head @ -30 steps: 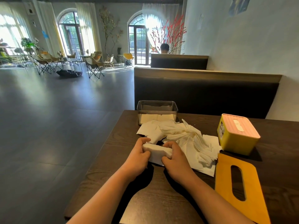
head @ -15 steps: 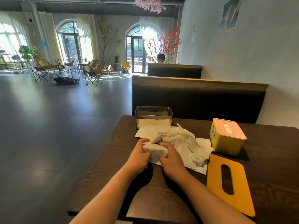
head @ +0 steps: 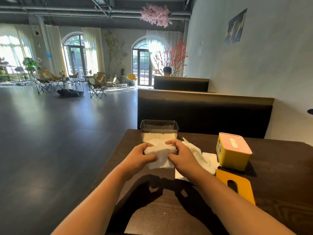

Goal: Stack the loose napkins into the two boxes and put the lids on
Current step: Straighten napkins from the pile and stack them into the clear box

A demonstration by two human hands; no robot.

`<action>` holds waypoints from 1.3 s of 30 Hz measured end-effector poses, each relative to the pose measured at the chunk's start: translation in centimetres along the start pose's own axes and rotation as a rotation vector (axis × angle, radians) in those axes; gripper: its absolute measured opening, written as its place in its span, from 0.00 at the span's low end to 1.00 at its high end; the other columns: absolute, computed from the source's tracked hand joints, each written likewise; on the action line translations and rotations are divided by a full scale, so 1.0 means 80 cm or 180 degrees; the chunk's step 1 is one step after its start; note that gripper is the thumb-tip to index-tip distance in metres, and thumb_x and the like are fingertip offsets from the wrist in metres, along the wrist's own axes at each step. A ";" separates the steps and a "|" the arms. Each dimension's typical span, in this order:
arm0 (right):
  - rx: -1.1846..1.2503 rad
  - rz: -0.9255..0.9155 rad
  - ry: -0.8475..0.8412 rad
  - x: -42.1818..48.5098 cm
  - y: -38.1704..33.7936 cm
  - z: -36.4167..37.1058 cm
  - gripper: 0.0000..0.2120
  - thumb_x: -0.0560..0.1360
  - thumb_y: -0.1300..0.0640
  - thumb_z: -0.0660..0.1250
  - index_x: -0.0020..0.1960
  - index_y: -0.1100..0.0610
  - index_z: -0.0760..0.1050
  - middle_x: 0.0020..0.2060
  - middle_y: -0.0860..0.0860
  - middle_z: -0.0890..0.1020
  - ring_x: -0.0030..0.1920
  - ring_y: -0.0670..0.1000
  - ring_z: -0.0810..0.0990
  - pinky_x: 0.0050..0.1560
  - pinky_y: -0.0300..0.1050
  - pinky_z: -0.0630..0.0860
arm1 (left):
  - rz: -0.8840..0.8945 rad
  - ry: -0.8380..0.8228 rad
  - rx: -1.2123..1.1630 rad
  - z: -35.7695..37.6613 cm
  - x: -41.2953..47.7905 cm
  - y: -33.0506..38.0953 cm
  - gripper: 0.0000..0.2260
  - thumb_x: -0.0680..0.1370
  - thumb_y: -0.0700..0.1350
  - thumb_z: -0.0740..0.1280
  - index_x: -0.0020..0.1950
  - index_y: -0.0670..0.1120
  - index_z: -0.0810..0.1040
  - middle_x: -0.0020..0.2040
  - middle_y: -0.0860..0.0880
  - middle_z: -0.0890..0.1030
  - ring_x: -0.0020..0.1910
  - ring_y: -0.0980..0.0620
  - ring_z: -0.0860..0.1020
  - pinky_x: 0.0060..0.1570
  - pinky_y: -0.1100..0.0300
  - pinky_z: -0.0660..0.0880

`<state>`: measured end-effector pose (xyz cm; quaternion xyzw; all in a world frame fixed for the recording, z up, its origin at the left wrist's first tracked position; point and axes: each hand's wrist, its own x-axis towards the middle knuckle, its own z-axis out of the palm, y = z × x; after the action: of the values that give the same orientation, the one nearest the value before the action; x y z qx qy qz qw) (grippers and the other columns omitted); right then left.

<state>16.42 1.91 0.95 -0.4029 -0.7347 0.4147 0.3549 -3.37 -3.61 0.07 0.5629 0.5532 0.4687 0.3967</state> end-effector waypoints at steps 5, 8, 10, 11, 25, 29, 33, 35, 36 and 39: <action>-0.0133 -0.0146 -0.0108 0.047 -0.031 -0.024 0.25 0.79 0.68 0.69 0.68 0.45 0.71 0.62 0.49 0.77 0.60 0.51 0.79 0.51 0.40 0.84 | 0.0119 0.0150 0.0111 -0.008 0.025 0.015 0.16 0.78 0.46 0.76 0.64 0.52 0.78 0.59 0.51 0.82 0.59 0.50 0.82 0.61 0.52 0.83; -0.0385 -0.0165 -0.0298 0.086 -0.052 -0.038 0.23 0.79 0.66 0.70 0.68 0.46 0.73 0.58 0.48 0.79 0.58 0.51 0.81 0.55 0.44 0.84 | 0.0134 0.0172 0.0174 -0.011 0.045 0.023 0.13 0.79 0.47 0.76 0.62 0.53 0.80 0.57 0.51 0.84 0.57 0.50 0.83 0.60 0.52 0.83; -0.0528 -0.0161 -0.0476 0.119 -0.061 -0.045 0.23 0.79 0.66 0.71 0.67 0.46 0.74 0.56 0.49 0.80 0.56 0.51 0.82 0.54 0.43 0.84 | 0.0130 0.0207 0.0172 -0.014 0.064 0.025 0.11 0.79 0.47 0.75 0.61 0.52 0.81 0.55 0.51 0.85 0.55 0.51 0.85 0.58 0.52 0.84; -0.0588 -0.0163 -0.0548 0.132 -0.066 -0.048 0.22 0.79 0.66 0.71 0.67 0.46 0.74 0.56 0.49 0.80 0.55 0.51 0.82 0.52 0.42 0.84 | 0.0128 0.0231 0.0208 -0.016 0.070 0.028 0.11 0.79 0.48 0.75 0.61 0.51 0.81 0.54 0.51 0.85 0.54 0.51 0.85 0.58 0.53 0.84; -0.1049 -0.0104 -0.1029 0.404 -0.028 -0.003 0.16 0.80 0.63 0.71 0.63 0.47 0.76 0.55 0.48 0.80 0.59 0.53 0.80 0.54 0.47 0.82 | -0.0217 0.0844 0.1238 -0.083 0.266 0.003 0.16 0.82 0.53 0.71 0.66 0.52 0.73 0.59 0.53 0.81 0.53 0.52 0.82 0.42 0.68 0.76; -0.1099 0.0106 -0.1439 0.442 -0.007 0.015 0.17 0.78 0.66 0.72 0.63 0.49 0.77 0.56 0.49 0.80 0.57 0.52 0.81 0.55 0.48 0.83 | -0.0283 0.0671 0.1871 -0.095 0.295 -0.011 0.20 0.82 0.54 0.70 0.72 0.53 0.69 0.63 0.51 0.80 0.53 0.53 0.79 0.44 0.68 0.76; -0.1247 0.0157 -0.1689 0.462 0.021 0.037 0.15 0.78 0.63 0.74 0.62 0.49 0.80 0.55 0.50 0.83 0.57 0.53 0.83 0.60 0.52 0.83 | -0.0249 0.0776 0.2828 -0.104 0.306 -0.029 0.20 0.82 0.64 0.65 0.70 0.57 0.73 0.61 0.53 0.83 0.56 0.52 0.81 0.65 0.42 0.78; -0.1227 0.0160 -0.1761 0.465 0.033 0.044 0.15 0.77 0.61 0.75 0.61 0.49 0.81 0.55 0.50 0.84 0.57 0.52 0.83 0.60 0.51 0.83 | -0.0212 0.0929 0.3013 -0.107 0.306 -0.033 0.20 0.81 0.67 0.62 0.67 0.57 0.76 0.59 0.55 0.83 0.57 0.52 0.80 0.66 0.40 0.77; -0.1228 0.0149 -0.1773 0.468 0.039 0.049 0.14 0.77 0.61 0.75 0.61 0.49 0.81 0.55 0.50 0.84 0.57 0.52 0.83 0.60 0.50 0.82 | -0.0171 0.1024 0.3048 -0.110 0.309 -0.037 0.20 0.81 0.67 0.61 0.66 0.58 0.77 0.58 0.55 0.82 0.58 0.52 0.79 0.65 0.39 0.76; -0.1317 0.0107 -0.1814 0.471 0.052 0.061 0.13 0.79 0.61 0.74 0.61 0.49 0.81 0.55 0.49 0.84 0.58 0.51 0.82 0.63 0.53 0.81 | -0.0105 0.1111 0.3082 -0.114 0.308 -0.046 0.18 0.82 0.66 0.61 0.64 0.58 0.78 0.59 0.54 0.78 0.61 0.51 0.76 0.67 0.39 0.75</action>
<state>-2.45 35.11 2.32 -0.3464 -0.8660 0.3586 0.0395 -14.40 20.50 0.94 0.5867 0.7736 0.2395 -0.0002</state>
